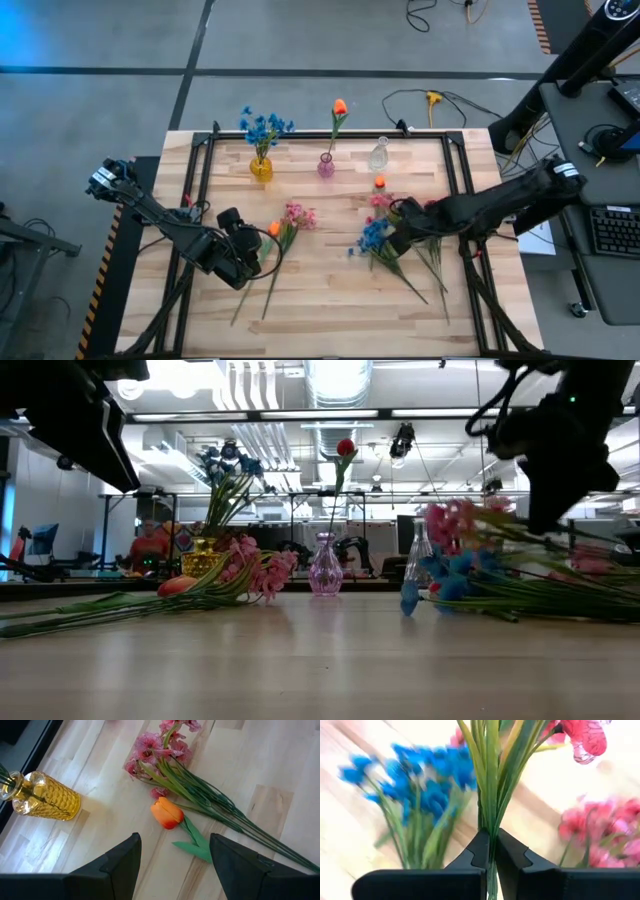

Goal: Sort flowers into vase by color
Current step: Put the middle pink flowers into the transparent vase

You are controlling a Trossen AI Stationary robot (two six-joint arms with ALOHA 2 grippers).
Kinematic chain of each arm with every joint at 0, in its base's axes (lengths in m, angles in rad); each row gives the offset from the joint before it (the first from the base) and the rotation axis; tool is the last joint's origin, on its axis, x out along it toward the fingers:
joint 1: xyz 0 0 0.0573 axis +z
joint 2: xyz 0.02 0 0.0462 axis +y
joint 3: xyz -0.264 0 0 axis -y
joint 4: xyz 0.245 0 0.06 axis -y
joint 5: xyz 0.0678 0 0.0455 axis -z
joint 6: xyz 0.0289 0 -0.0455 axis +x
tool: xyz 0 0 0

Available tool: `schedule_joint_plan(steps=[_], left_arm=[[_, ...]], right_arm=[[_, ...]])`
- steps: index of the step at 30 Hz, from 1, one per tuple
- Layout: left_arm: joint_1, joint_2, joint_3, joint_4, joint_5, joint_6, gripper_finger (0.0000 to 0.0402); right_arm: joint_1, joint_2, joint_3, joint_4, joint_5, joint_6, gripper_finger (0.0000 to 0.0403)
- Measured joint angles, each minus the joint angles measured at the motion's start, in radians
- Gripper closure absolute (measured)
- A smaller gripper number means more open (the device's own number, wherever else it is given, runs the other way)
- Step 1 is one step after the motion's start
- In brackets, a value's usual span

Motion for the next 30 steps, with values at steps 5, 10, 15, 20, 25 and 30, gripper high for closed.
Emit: schedule_joint_plan(steps=[5,10,15,20,25,30], left_arm=[[0.0,0.0,0.0,0.003,0.0,0.0,0.0184],[0.0,0.0,0.0,0.004,-0.001,0.0,0.0184],[0.0,0.0,0.0,0.009,-0.003,0.003,0.0184],[0.0,0.0,0.0,0.01,-0.004,0.004,0.0184],[0.0,0.0,0.0,0.011,-0.004,0.004,0.0184],[0.0,0.0,0.0,0.014,-0.024,0.005,0.0184]], right_arm=[[0.0,-0.082,0.0,0.009,0.078,-0.032,0.039],[0.0,-0.127,0.0,0.054,0.143,-0.083,0.039],[0.0,-0.142,0.0,0.243,0.179,-0.22,0.039],[0.0,-0.142,0.0,0.432,0.202,-0.368,0.039],[0.0,-0.141,0.0,0.537,0.253,-0.473,0.039],[-0.003,-0.155,0.0,0.574,0.277,-0.546,0.039]])
